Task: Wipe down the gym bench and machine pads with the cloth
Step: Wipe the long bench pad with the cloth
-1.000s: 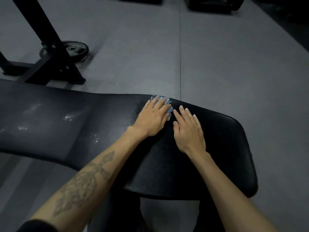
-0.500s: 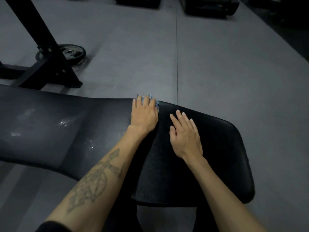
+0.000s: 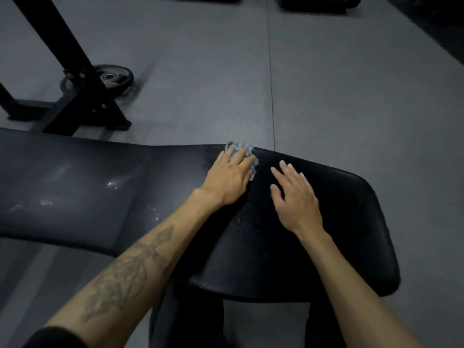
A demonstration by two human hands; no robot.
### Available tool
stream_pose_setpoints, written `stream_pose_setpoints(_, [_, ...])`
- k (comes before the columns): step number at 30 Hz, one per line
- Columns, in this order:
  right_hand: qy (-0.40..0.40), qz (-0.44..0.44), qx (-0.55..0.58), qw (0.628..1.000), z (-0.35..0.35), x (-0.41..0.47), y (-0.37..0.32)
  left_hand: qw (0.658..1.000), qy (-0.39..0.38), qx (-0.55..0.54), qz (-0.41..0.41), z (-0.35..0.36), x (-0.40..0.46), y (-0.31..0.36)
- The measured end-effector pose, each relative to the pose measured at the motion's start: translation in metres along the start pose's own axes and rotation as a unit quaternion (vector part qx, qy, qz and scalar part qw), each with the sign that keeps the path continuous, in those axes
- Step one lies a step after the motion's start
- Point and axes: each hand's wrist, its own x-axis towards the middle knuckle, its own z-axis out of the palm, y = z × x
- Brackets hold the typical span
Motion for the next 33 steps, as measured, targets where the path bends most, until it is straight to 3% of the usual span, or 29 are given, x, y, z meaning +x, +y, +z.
stream_pose_setpoints(2, [0.004, 0.006, 0.002, 1.0, 0.0, -0.002, 0.001, 1.0, 0.019, -0.004, -0.015, -0.003, 0.0, -0.017])
stream_pose_setpoints(7, [0.007, 0.008, -0.02, 1.0, 0.002, -0.001, -0.002, 0.98, 0.009, 0.034, -0.194, -0.002, 0.0, -0.056])
stream_pose_setpoints(10, [0.007, 0.021, -0.048, 0.999, 0.003, 0.005, -0.015, 0.987, 0.04, 0.008, -0.157, -0.002, -0.011, -0.05])
stream_pose_setpoints(13, [-0.02, -0.029, -0.057, 0.998, 0.013, 0.011, -0.051, 0.995, 0.047, -0.025, -0.085, -0.01, -0.03, -0.059])
stream_pose_setpoints(17, [-0.025, -0.097, -0.046, 0.994, 0.029, 0.002, -0.088, 0.992, 0.03, -0.019, -0.12, -0.019, -0.031, -0.069])
stream_pose_setpoints(21, [-0.002, -0.071, -0.029, 0.997, 0.031, -0.003, -0.079, 0.988, -0.005, -0.029, -0.149, -0.019, -0.029, -0.062])
stream_pose_setpoints(25, [0.008, -0.036, -0.022, 0.999, 0.029, -0.005, -0.084, 0.997, -0.026, -0.057, -0.056, -0.027, -0.039, -0.072])
stream_pose_setpoints(27, [-0.002, -0.026, -0.012, 1.0, 0.027, -0.01, -0.083, 0.996, -0.023, -0.046, -0.068, -0.027, -0.04, -0.09])
stream_pose_setpoints(31, [0.007, -0.003, 0.0, 1.0, 0.024, -0.021, -0.088, 0.985, 0.015, -0.03, -0.171, -0.028, -0.043, -0.101])
stream_pose_setpoints(33, [0.013, 0.003, -0.005, 1.0, 0.025, -0.022, -0.09, 0.99, 0.014, -0.022, -0.14, -0.024, -0.047, -0.083])
